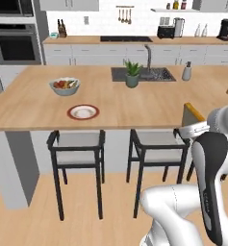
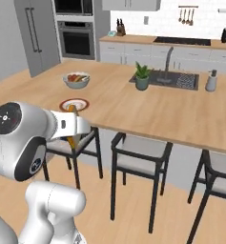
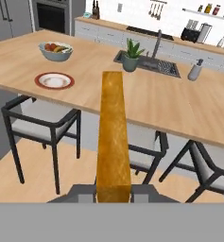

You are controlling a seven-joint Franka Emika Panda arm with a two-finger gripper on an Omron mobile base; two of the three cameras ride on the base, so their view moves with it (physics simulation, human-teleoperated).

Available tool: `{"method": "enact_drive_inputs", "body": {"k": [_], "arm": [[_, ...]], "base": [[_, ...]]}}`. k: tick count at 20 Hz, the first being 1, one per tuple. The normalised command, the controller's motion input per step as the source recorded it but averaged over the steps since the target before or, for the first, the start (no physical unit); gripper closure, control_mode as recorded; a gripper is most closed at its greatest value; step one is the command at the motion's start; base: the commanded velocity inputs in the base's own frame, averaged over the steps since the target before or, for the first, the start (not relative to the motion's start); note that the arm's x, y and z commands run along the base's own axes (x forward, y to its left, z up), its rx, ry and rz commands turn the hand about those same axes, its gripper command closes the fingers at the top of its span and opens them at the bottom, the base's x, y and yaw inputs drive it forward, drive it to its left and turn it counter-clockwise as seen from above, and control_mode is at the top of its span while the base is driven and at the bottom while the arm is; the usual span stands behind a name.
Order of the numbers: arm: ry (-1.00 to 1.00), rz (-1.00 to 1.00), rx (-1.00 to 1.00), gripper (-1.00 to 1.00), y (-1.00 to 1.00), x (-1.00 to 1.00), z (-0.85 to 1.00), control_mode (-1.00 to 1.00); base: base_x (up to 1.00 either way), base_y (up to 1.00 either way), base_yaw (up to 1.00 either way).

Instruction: Start the toaster. Once the lever pops up, take the bread to the plate on the dining counter.

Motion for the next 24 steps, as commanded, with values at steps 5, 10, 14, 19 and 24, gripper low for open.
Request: {"method": "enact_drive_inputs", "body": {"k": [5,10,14,19,24], "arm": [[0.00,0.00,0.00,1.00,0.00,0.00,0.00,1.00],[0.00,0.00,0.00,1.00,0.00,0.00,0.00,1.00],[0.00,0.00,0.00,1.00,0.00,0.00,0.00,1.00],[0.00,0.00,0.00,1.00,0.00,0.00,0.00,1.00],[0.00,0.00,0.00,1.00,0.00,0.00,0.00,1.00]], "base": [[0.39,1.00,-0.16],[0.64,1.00,-0.23],[0.83,0.98,-0.33],[0.61,0.81,-0.25],[0.42,0.16,-0.03]]}}
